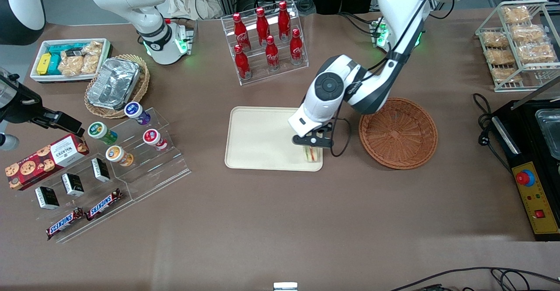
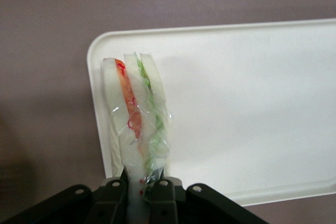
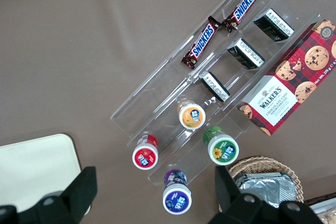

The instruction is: Place sandwich from basket to tray

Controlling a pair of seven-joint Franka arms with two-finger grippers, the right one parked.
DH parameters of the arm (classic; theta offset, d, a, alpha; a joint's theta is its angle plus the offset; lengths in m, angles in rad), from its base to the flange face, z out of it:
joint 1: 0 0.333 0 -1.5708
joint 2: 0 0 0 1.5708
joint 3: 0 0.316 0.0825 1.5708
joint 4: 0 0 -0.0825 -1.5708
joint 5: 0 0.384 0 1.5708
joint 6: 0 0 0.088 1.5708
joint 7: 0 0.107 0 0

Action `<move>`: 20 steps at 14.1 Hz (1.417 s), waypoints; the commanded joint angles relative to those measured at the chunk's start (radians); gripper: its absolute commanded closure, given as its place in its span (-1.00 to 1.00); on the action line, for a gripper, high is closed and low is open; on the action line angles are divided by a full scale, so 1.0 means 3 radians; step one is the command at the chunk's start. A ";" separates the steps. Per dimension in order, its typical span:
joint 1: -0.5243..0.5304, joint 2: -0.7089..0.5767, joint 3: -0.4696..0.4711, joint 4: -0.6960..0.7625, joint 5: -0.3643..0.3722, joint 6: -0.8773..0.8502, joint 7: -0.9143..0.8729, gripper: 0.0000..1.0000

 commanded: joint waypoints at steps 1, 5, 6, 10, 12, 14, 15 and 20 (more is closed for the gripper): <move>-0.0095 0.0104 0.0034 -0.0005 0.0063 0.0140 0.0029 1.00; -0.0090 0.0186 0.0044 -0.0077 0.0272 0.0258 -0.0017 0.34; -0.0090 0.0171 0.0054 -0.0097 0.0278 0.0258 -0.0012 -0.73; 0.0032 -0.0028 0.0115 -0.0159 0.0313 0.0095 -0.0297 -0.99; 0.0120 -0.0283 0.0126 -0.0149 0.0313 -0.0251 -0.0456 -0.99; 0.0156 -0.0569 0.0141 -0.0108 0.0308 -0.0635 -0.0498 -0.98; 0.0262 -0.0702 0.0227 -0.0092 0.0303 -0.0809 -0.0462 -0.98; 0.0809 -0.1117 0.0269 -0.0087 0.0308 -0.1387 -0.0084 -0.98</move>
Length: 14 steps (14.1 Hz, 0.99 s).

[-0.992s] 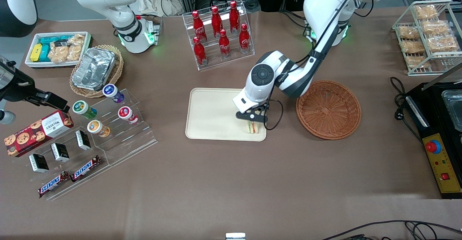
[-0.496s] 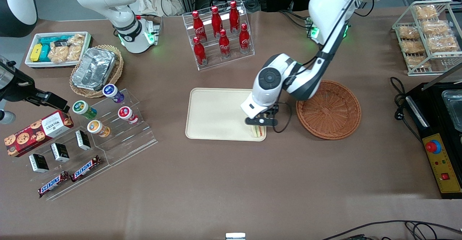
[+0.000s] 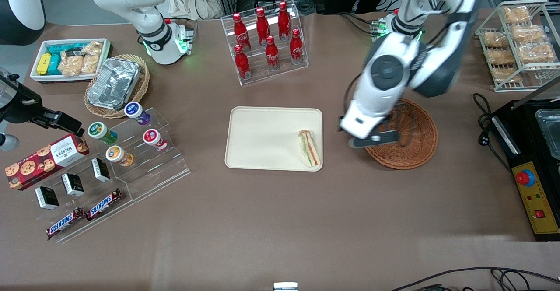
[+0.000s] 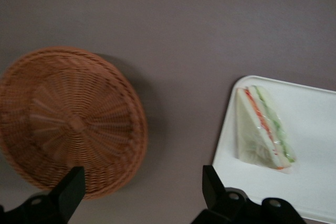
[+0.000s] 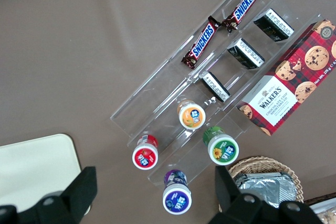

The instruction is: Place sandwich from basket to tray

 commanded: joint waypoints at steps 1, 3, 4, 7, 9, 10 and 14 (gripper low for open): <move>0.0381 -0.0269 -0.0035 -0.0070 0.0008 -0.0346 0.0185 -0.98; 0.0546 -0.0503 -0.0030 -0.0080 -0.0003 -0.0572 0.0348 -0.99; 0.0633 -0.0596 -0.0025 -0.0080 0.0032 -0.0674 0.0551 -0.99; 0.0934 -0.0877 -0.0024 -0.0085 0.0038 -0.0960 0.1273 -0.99; 0.1001 -0.1036 -0.0025 -0.0075 0.0038 -0.1109 0.1386 -0.99; 0.1042 -0.1138 -0.0025 -0.0065 0.0018 -0.1185 0.1427 -0.99; 0.1145 -0.1221 -0.0030 0.0465 -0.0115 -0.1824 0.1733 -0.99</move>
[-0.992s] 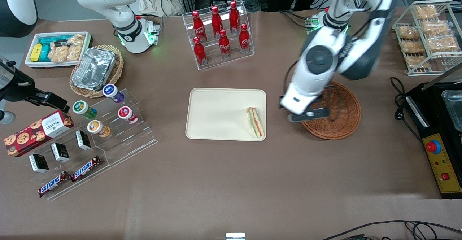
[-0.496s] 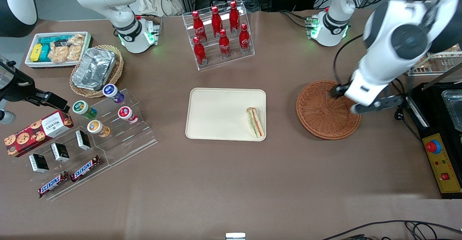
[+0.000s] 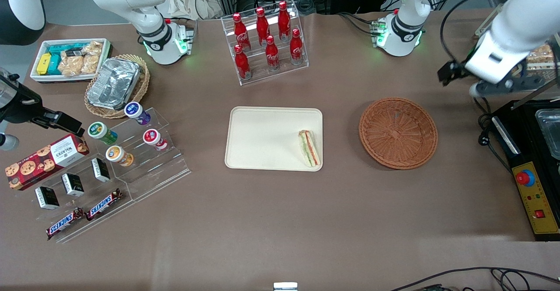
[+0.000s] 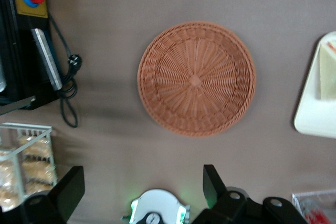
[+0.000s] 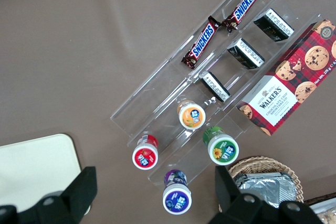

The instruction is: Place sandwich from basket to tray

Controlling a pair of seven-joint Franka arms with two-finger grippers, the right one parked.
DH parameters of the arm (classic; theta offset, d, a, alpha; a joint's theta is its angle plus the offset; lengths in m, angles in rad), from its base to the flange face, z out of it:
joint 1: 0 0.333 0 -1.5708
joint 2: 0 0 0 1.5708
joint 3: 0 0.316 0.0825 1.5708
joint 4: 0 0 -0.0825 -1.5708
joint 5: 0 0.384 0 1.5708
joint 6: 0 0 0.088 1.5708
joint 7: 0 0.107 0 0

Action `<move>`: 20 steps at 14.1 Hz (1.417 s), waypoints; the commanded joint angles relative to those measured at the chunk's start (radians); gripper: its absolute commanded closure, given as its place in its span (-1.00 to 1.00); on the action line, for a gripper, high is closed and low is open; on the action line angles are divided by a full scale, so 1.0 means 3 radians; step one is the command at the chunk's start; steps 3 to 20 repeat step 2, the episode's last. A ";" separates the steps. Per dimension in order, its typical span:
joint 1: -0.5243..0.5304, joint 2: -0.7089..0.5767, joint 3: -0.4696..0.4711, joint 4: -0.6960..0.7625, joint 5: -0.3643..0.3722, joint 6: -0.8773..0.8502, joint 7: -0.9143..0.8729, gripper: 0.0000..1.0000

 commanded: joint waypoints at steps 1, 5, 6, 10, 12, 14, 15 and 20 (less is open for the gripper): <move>0.0101 0.0051 -0.0040 0.0476 -0.0153 -0.0369 0.0293 -0.99; 0.0131 0.0067 -0.0040 0.0523 -0.0159 -0.0380 0.0294 -0.99; 0.0131 0.0067 -0.0040 0.0523 -0.0159 -0.0380 0.0294 -0.99; 0.0131 0.0067 -0.0040 0.0523 -0.0159 -0.0380 0.0294 -0.99; 0.0131 0.0067 -0.0040 0.0523 -0.0159 -0.0380 0.0294 -0.99; 0.0131 0.0067 -0.0040 0.0523 -0.0159 -0.0380 0.0294 -0.99; 0.0131 0.0067 -0.0040 0.0523 -0.0159 -0.0380 0.0294 -0.99; 0.0131 0.0067 -0.0040 0.0523 -0.0159 -0.0380 0.0294 -0.99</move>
